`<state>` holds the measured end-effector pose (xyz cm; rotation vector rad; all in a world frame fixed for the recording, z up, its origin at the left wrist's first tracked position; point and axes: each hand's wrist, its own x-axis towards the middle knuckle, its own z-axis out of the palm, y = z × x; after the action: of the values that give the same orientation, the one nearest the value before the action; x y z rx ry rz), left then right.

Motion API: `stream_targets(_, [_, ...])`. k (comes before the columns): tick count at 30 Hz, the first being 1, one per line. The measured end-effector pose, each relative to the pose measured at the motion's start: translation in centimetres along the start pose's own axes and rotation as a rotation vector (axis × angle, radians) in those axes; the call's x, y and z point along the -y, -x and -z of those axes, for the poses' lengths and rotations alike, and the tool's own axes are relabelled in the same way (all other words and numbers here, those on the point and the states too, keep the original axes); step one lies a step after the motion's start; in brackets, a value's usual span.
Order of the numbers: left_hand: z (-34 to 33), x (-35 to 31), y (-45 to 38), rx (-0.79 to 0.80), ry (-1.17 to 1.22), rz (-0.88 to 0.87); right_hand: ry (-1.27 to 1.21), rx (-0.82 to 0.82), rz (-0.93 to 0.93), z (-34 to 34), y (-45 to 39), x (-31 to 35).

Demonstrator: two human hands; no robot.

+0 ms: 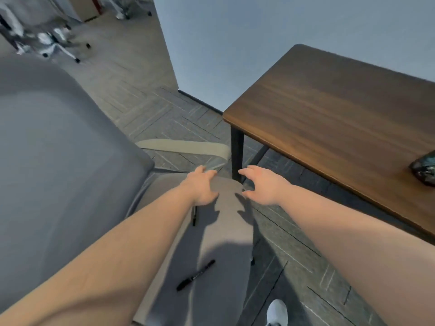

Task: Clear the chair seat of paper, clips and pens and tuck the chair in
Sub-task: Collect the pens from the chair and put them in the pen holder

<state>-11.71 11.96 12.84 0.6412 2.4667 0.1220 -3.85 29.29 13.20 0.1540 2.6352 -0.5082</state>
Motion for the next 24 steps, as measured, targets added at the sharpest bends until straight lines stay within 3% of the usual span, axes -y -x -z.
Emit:
stream_targets(10, [-8.4,14.0,4.0,0.071,0.116,0.208,0.122,0.202,0.162,-9.8,-5.5,8.8])
stream_targets(19, [-17.6,20.4,5.4,0.229,0.042,0.202,0.172,0.375,0.184,-19.4,-7.8,11.4])
stream_targets(24, [-20.3,21.8,4.8,0.178,-0.164,0.147,0.293,0.426,0.198,-22.9,-8.3,11.5])
